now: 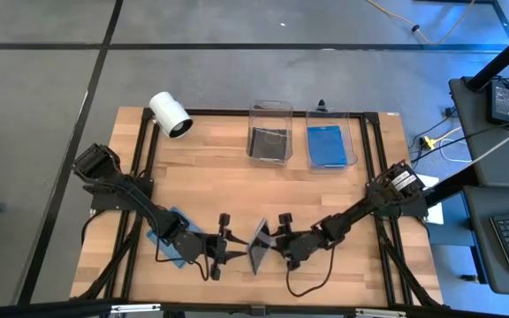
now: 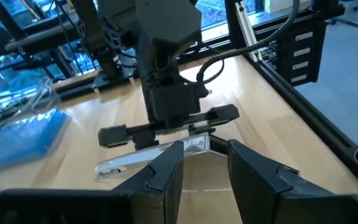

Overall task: Pick & place jewel cases by type
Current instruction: Put the black CD case into the left transparent bin

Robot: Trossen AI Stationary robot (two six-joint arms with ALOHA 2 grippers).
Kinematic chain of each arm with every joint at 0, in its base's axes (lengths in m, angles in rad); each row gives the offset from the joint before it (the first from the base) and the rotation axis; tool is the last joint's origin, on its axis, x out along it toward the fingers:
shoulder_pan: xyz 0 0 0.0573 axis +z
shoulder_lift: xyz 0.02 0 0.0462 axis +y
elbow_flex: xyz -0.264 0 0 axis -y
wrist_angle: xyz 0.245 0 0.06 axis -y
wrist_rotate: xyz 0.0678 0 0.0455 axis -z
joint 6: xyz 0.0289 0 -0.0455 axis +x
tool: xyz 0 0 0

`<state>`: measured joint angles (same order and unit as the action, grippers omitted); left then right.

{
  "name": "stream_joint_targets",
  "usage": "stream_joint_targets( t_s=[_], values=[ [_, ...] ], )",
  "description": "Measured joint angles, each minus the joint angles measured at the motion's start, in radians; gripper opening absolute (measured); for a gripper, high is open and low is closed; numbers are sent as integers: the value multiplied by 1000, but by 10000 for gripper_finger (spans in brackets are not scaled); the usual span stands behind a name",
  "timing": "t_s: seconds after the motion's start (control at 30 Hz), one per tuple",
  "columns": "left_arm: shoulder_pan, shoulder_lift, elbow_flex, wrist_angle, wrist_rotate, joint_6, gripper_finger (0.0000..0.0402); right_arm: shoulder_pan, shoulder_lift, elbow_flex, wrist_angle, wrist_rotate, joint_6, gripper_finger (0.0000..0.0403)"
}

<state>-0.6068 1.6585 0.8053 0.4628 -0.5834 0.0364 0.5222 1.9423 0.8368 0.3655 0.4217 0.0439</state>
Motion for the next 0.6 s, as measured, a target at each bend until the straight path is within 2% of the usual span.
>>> stream_joint_targets(
  t_s=[0.6],
  values=[
    [3, 4, -3, 34, 3, 222, 116, -56, 0, 0, 28, 0, -33, 172]
  ],
)
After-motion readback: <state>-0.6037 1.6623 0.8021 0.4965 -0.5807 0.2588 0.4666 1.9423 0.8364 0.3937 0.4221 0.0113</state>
